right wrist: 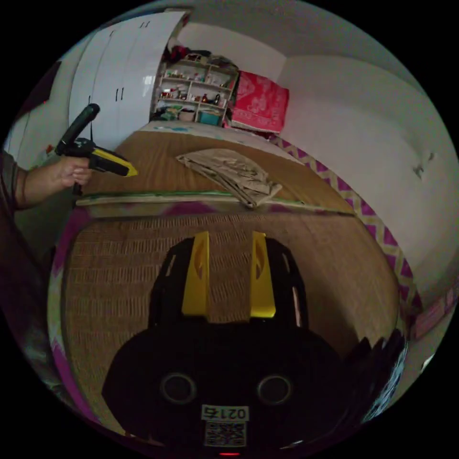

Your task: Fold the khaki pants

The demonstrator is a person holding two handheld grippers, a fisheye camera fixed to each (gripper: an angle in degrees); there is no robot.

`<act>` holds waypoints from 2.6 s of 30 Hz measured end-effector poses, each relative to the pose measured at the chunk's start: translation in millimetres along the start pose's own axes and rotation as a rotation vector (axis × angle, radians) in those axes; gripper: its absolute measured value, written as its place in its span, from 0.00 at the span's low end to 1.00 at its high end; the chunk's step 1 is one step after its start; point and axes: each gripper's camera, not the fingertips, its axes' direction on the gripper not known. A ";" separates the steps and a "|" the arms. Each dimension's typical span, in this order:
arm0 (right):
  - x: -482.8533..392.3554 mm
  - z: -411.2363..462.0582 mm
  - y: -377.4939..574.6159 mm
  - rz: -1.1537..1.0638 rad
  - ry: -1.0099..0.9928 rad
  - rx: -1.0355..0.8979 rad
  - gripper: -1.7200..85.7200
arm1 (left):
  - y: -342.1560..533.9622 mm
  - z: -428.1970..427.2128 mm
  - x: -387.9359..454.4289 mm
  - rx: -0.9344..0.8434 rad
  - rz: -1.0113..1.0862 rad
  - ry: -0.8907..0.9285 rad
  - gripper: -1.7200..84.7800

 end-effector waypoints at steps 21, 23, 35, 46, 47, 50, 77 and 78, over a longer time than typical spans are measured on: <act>-190.7 380.5 -189.1 -0.537 0.139 -0.317 0.12 | 51.3 -5.3 -76.8 -0.074 -0.077 -0.098 0.01; -193.2 387.9 -189.6 -0.498 0.145 -0.323 0.08 | 51.8 -6.1 -76.8 -0.075 -0.074 -0.106 0.01; -105.6 209.8 -214.4 -0.398 0.313 -0.354 0.02 | 55.2 -10.0 -86.3 -0.076 -0.100 -0.066 0.01; -130.6 -73.8 -13.0 -0.455 0.336 -0.537 0.02 | 63.1 -32.4 -47.6 0.010 -0.049 0.316 0.01; -151.7 -84.4 15.3 -0.437 0.260 -0.537 0.02 | 64.0 -37.8 -28.5 0.021 -0.021 0.415 0.02; -216.5 -84.1 76.0 -0.461 0.144 -0.562 0.03 | 65.8 -43.4 20.9 0.022 0.042 0.572 0.05; 262.2 -361.5 225.2 1.194 -0.478 0.082 0.08 | 2.6 59.5 179.7 -0.213 0.175 0.453 0.06; 274.4 -376.7 218.7 1.187 -0.461 0.080 0.08 | -8.6 57.8 195.5 -0.203 0.196 0.462 0.06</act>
